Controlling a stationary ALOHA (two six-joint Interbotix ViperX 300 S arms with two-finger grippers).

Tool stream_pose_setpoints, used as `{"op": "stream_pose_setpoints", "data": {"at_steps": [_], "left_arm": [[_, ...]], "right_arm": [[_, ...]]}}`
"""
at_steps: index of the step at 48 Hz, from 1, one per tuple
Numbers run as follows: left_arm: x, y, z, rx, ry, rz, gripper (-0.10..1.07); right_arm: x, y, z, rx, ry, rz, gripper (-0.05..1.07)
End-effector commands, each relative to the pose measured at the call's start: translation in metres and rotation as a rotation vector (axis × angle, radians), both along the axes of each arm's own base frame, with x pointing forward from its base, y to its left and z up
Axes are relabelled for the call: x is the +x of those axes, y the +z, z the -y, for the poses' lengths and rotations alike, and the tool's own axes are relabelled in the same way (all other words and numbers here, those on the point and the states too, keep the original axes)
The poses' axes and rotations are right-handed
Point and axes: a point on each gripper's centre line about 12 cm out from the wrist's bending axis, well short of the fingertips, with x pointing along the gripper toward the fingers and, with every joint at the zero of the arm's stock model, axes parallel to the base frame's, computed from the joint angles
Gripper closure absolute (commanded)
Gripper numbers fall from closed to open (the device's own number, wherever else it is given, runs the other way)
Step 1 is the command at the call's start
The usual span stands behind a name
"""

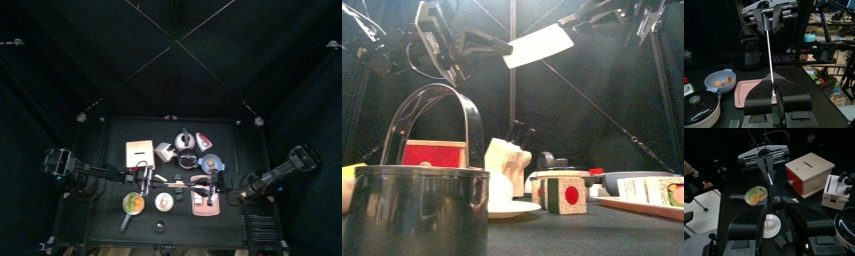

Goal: Regrasp cleaver

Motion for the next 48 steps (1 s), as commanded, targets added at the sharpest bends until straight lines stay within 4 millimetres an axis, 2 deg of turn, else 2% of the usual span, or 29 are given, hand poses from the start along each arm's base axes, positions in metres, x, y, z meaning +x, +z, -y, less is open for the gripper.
{"op": "stream_pose_setpoints", "data": {"at_steps": [1,9,18,27,31,35,40,48], "left_arm": [[0.004,0.009,0.000,-0.002,0.001,0.032,0.66],[0.004,0.005,-0.003,0.000,0.010,0.002,0.66],[0.005,-0.002,-0.004,0.006,0.016,-0.053,0.66],[0.006,-0.006,-0.005,0.013,0.020,-0.092,0.66],[0.006,-0.007,-0.005,0.015,0.022,-0.098,0.66],[0.006,-0.007,-0.005,0.016,0.021,-0.098,0.66],[0.006,-0.007,-0.006,0.016,0.024,-0.100,0.66],[0.006,-0.007,-0.006,0.016,0.024,-0.100,0.66]], "right_arm": [[0.000,0.007,-0.001,0.022,0.005,0.013,0.17],[0.001,0.008,-0.005,0.088,0.022,-0.006,0.14],[0.000,0.016,-0.005,0.274,-0.011,-0.036,0.14],[-0.008,0.018,0.012,0.462,-0.125,-0.089,0.14],[-0.016,0.014,0.025,0.535,-0.250,-0.163,0.14],[-0.023,0.010,0.032,0.546,-0.354,-0.267,0.14],[-0.036,0.018,0.038,0.485,-0.437,-0.434,0.14],[-0.043,0.033,0.049,0.458,-0.456,-0.569,0.14]]}}
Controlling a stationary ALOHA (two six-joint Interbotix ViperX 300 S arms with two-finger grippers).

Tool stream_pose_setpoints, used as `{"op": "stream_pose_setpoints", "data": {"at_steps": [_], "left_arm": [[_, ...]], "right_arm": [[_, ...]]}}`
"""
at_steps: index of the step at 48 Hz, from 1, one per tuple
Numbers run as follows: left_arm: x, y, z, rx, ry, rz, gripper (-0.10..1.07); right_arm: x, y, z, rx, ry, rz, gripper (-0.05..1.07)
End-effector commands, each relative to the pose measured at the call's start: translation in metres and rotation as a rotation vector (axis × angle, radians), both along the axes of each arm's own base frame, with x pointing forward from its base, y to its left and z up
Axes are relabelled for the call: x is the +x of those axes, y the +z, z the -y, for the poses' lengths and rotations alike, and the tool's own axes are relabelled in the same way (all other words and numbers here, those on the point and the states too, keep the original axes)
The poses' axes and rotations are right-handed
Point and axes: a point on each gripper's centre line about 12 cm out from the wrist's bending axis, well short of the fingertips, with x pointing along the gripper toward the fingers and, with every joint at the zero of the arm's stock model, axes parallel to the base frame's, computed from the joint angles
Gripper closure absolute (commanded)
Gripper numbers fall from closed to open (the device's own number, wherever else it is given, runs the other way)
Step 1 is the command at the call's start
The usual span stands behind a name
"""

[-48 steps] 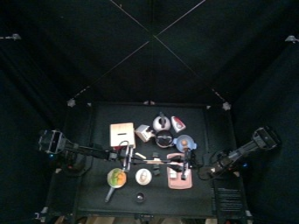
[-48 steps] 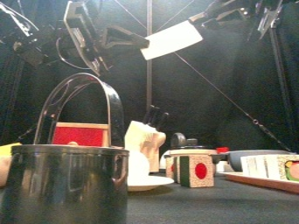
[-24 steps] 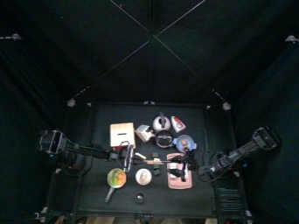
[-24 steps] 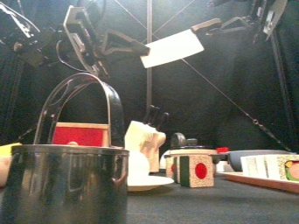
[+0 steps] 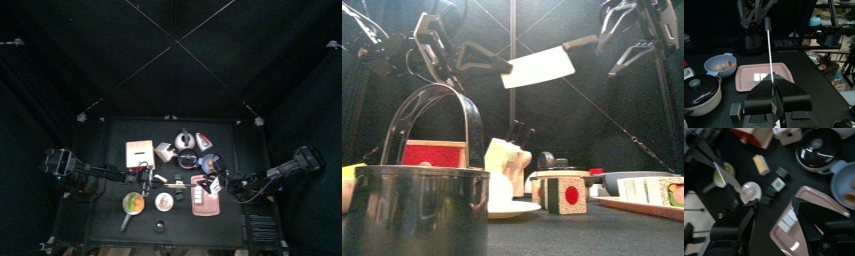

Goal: Regrasp cleaver

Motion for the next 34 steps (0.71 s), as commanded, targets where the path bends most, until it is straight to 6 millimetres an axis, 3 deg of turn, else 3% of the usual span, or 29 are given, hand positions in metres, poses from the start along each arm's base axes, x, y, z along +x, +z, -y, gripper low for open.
{"op": "stream_pose_setpoints", "data": {"at_steps": [1,12,17,24,29,34], "left_arm": [[0.005,0.010,-0.001,0.000,0.003,0.032,0.66],[0.011,0.001,-0.006,0.002,0.018,-0.001,0.66],[0.019,-0.004,-0.009,0.005,0.027,-0.029,0.66],[0.034,-0.012,-0.010,0.014,0.029,-0.062,0.66],[0.041,-0.013,-0.010,0.015,0.029,-0.065,0.66],[0.046,-0.013,-0.009,0.014,0.029,-0.059,0.66]], "right_arm": [[-0.002,0.019,0.007,0.032,0.013,-0.023,0.15],[-0.008,0.009,0.026,0.121,0.035,-0.130,0.15],[-0.006,0.008,0.027,0.076,0.135,-0.135,0.15],[0.002,0.019,0.016,-0.135,0.397,0.058,0.15],[0.008,0.007,0.010,-0.170,0.470,0.163,0.15],[0.007,-0.012,0.009,-0.198,0.500,0.150,0.15]]}}
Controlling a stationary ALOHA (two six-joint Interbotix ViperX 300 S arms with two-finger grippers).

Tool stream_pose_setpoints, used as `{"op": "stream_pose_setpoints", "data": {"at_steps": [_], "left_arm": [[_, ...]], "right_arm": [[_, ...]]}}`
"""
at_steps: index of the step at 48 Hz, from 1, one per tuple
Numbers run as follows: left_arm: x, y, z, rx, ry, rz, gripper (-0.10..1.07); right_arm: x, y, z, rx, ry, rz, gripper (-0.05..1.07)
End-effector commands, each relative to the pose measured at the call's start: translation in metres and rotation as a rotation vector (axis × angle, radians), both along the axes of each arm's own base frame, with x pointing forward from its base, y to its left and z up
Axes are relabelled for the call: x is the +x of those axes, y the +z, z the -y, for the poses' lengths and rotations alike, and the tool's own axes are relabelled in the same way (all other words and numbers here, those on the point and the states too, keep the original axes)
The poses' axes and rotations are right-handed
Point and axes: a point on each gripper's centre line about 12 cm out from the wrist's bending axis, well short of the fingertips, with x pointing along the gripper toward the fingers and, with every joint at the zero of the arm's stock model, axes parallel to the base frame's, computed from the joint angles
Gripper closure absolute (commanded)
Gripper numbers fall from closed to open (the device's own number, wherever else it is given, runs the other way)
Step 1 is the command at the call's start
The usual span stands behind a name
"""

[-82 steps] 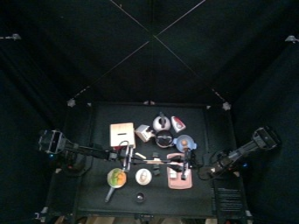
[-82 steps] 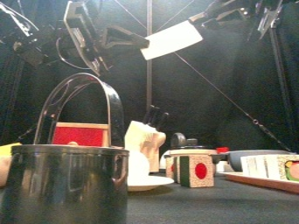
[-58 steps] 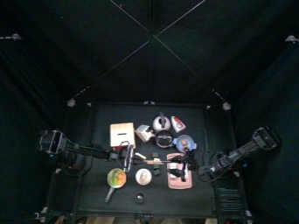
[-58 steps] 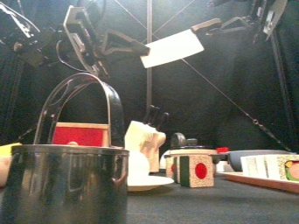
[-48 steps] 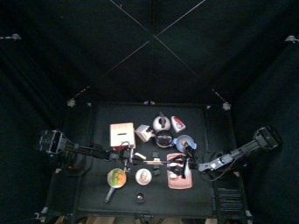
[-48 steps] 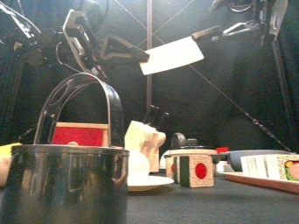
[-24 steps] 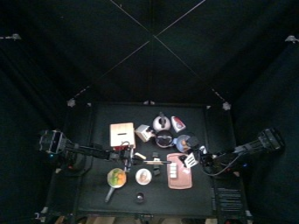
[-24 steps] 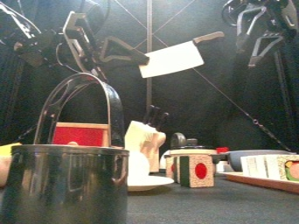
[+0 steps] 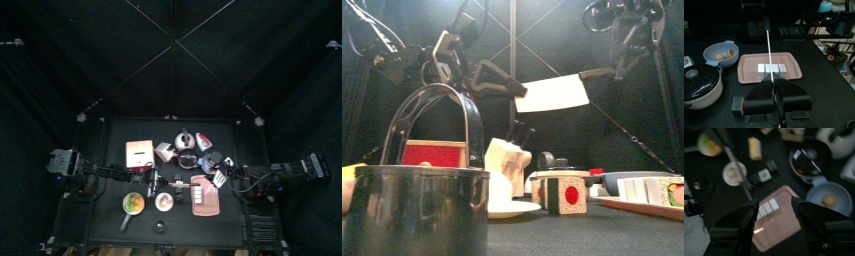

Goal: Regrasp cleaver

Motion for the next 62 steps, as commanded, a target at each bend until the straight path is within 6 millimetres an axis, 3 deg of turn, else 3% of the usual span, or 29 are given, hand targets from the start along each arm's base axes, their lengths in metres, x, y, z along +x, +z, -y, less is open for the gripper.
{"op": "stream_pose_setpoints", "data": {"at_steps": [1,11,31,49,62], "left_arm": [[0.009,0.012,-0.001,0.002,0.001,0.040,0.66],[0.016,0.015,0.000,0.005,-0.002,0.052,0.66],[0.034,0.011,-0.001,0.012,-0.004,0.046,0.66],[0.045,0.004,-0.005,0.014,0.008,0.023,0.66],[0.055,-0.010,-0.010,0.015,0.019,-0.001,0.66]], "right_arm": [[0.001,-0.009,-0.001,-0.028,0.028,0.016,0.15],[0.000,-0.027,-0.016,-0.073,0.121,0.016,0.15],[-0.002,-0.044,-0.020,-0.100,0.149,-0.031,0.17],[-0.007,-0.058,-0.019,-0.092,0.145,-0.073,0.47],[-0.019,-0.085,-0.015,-0.106,0.137,-0.160,0.63]]}}
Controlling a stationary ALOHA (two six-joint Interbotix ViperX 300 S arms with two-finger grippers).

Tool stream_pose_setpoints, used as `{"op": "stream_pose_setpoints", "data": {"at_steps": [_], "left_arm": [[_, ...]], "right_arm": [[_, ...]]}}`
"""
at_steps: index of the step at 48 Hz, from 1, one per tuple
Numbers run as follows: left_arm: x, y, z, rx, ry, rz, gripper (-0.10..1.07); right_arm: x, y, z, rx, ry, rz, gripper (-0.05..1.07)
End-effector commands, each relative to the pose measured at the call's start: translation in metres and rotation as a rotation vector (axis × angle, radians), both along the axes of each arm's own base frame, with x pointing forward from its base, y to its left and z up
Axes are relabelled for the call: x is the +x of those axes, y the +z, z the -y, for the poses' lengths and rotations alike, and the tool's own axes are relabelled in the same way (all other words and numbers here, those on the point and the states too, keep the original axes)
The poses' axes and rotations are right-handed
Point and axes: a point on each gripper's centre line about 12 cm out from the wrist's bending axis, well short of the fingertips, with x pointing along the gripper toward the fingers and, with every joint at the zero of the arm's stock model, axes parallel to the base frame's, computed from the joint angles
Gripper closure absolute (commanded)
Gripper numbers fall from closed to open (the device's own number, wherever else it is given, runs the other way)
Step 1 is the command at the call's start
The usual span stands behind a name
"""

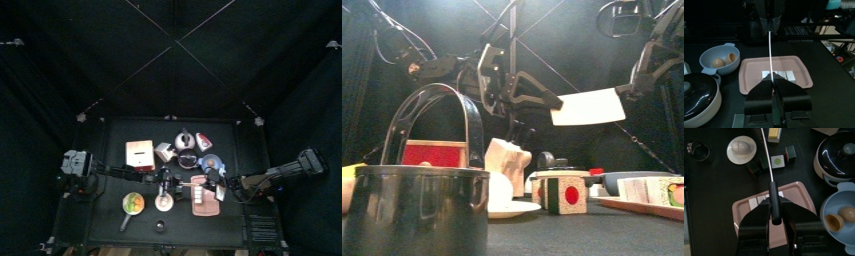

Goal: Regrasp cleaver

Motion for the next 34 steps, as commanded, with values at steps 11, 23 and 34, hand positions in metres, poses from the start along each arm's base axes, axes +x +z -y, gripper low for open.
{"op": "stream_pose_setpoints", "data": {"at_steps": [11,23,34], "left_arm": [[0.016,0.000,0.002,0.024,-0.025,0.020,0.66],[0.022,-0.005,0.001,0.030,-0.021,-0.031,0.66],[0.029,-0.019,0.008,0.048,-0.038,-0.117,0.66]], "right_arm": [[-0.007,-0.012,0.002,0.001,-0.012,-0.036,0.65],[-0.011,-0.020,0.002,0.008,-0.015,-0.059,0.65],[-0.017,-0.031,-0.002,0.059,-0.022,-0.085,0.65]]}}
